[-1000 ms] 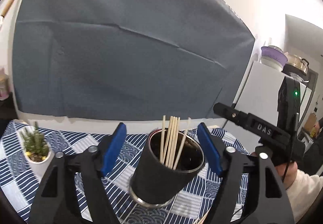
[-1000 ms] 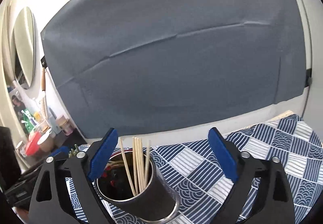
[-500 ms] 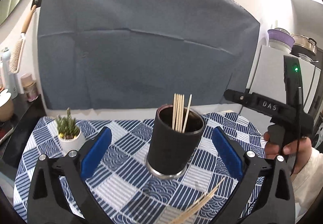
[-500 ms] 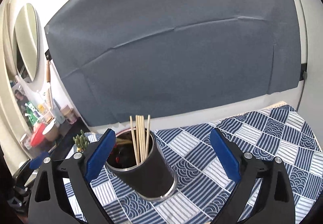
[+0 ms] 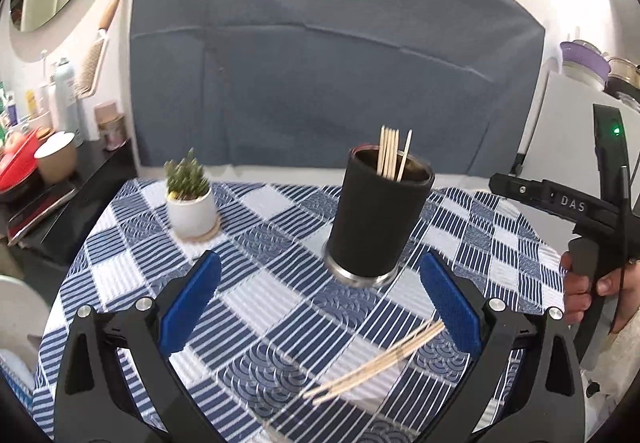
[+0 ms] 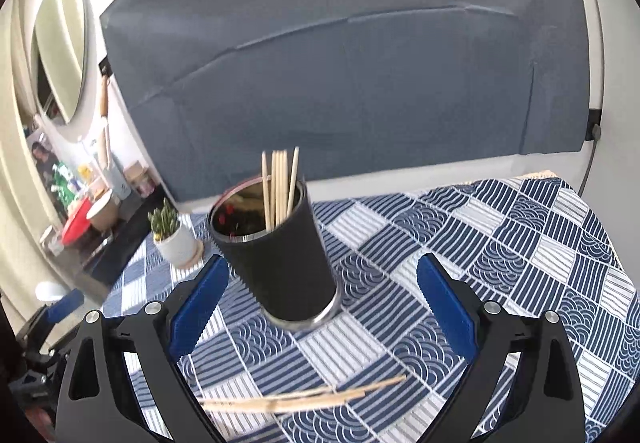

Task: Organize utensils
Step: 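Raise the left tool and move it back toward the remaining sticks, then lower the open left gripper over the remaining wooden sticks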

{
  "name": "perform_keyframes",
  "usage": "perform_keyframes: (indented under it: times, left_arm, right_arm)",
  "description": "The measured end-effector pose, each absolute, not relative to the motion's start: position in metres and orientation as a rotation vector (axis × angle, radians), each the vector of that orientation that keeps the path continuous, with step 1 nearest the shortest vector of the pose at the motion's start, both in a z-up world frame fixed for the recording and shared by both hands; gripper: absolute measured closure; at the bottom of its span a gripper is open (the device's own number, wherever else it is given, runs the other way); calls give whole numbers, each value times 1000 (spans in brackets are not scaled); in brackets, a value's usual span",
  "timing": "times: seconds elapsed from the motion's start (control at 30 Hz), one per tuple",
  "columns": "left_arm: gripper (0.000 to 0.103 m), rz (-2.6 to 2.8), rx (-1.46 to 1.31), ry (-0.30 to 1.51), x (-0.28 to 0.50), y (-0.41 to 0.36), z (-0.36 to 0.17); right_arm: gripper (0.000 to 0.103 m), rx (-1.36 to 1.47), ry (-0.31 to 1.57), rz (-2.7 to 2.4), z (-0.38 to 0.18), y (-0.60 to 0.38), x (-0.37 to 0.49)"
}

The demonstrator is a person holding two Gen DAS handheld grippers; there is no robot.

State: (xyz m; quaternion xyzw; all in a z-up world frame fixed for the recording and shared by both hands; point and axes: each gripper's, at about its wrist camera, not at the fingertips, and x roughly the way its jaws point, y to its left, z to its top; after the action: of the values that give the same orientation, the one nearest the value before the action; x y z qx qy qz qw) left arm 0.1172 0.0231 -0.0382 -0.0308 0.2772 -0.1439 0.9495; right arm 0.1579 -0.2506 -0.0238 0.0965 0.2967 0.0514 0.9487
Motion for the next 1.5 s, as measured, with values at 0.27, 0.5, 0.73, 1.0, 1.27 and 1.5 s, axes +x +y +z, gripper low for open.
perform_keyframes:
  times: [0.27, 0.5, 0.73, 1.0, 1.27, 1.5]
  left_arm:
    - [6, -258, -51, 665, 103, 28, -53]
    - [6, -349, 92, 748, 124, 14, -69]
    - [6, -531, 206, 855, 163, 1, -96]
    - [6, -708, 295, 937, 197, -15, -130]
    - [6, -866, 399, 1019, 219, -38, -163]
    - [6, -971, 462, 1044, 227, -52, -174]
  right_arm:
    - [12, 208, 696, 109, -47, -255, 135]
    - [12, 258, 818, 18, -69, -262, 122]
    - [12, 269, 961, -126, -100, -256, 111]
    - [12, 299, 1085, -245, -122, -231, 97]
    - [12, 401, 1170, -337, -142, -211, 74]
    - [12, 526, 1146, -452, -164, -200, 53]
